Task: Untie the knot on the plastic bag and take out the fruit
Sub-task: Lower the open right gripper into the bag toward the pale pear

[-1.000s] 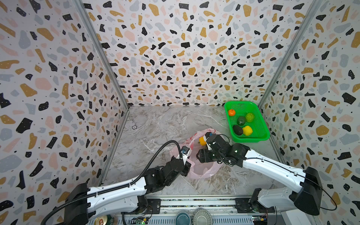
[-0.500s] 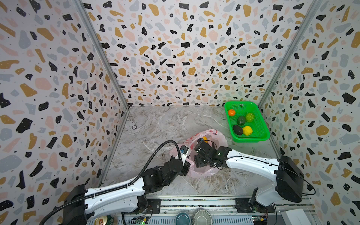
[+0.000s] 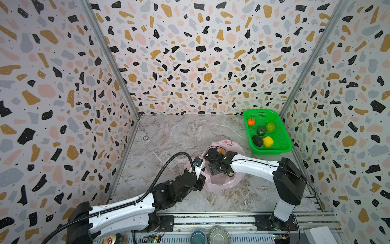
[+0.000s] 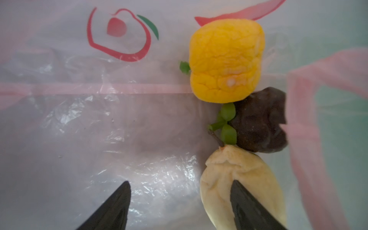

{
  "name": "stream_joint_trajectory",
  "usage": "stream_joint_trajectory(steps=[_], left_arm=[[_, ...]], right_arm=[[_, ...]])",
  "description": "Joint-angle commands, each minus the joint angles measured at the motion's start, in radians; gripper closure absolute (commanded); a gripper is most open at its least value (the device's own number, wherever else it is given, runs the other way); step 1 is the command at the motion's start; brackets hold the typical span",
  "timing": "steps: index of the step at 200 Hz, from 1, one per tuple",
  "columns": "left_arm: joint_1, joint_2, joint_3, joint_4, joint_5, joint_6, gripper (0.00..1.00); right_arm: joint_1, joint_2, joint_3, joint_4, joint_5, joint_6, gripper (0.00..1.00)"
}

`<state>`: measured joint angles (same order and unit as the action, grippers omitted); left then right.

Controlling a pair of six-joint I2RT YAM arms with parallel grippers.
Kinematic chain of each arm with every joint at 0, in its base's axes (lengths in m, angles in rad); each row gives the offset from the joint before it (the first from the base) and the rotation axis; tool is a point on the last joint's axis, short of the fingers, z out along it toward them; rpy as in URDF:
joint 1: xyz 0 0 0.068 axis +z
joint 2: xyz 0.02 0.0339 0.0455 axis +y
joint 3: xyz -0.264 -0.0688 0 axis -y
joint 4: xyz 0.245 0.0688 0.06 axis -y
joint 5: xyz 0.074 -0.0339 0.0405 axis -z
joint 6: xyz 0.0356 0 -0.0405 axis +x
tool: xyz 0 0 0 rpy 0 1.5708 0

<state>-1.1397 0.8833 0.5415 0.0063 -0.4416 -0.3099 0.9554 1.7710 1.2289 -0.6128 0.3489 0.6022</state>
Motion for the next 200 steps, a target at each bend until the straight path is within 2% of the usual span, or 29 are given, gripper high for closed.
stream_joint_trajectory(steps=[1,42,71,91,134,174,200], left_arm=[[0.005,-0.01,-0.017,0.047,0.017,-0.001,1.0],[0.003,0.004,-0.028,0.06,0.04,0.01,1.0],[-0.009,0.034,-0.034,0.083,0.06,0.021,1.0],[-0.027,0.061,-0.034,0.107,0.062,0.036,1.0],[-0.075,0.111,-0.014,0.14,0.036,0.065,1.0],[-0.096,0.128,-0.017,0.165,0.02,0.065,1.0],[-0.1,0.128,-0.014,0.161,0.015,0.067,1.0]], right_arm=[[-0.002,-0.022,0.032,-0.097,0.062,-0.008,0.18],[-0.005,-0.004,0.024,-0.125,0.09,-0.007,0.09],[0.006,-0.035,0.004,-0.066,0.1,-0.016,0.03],[0.015,-0.03,0.035,-0.102,0.143,0.001,0.0],[-0.01,-0.031,-0.019,-0.109,0.146,0.02,0.0],[-0.045,-0.066,-0.135,0.01,0.099,0.017,0.01],[-0.056,-0.061,-0.154,0.075,0.095,0.0,0.0]])
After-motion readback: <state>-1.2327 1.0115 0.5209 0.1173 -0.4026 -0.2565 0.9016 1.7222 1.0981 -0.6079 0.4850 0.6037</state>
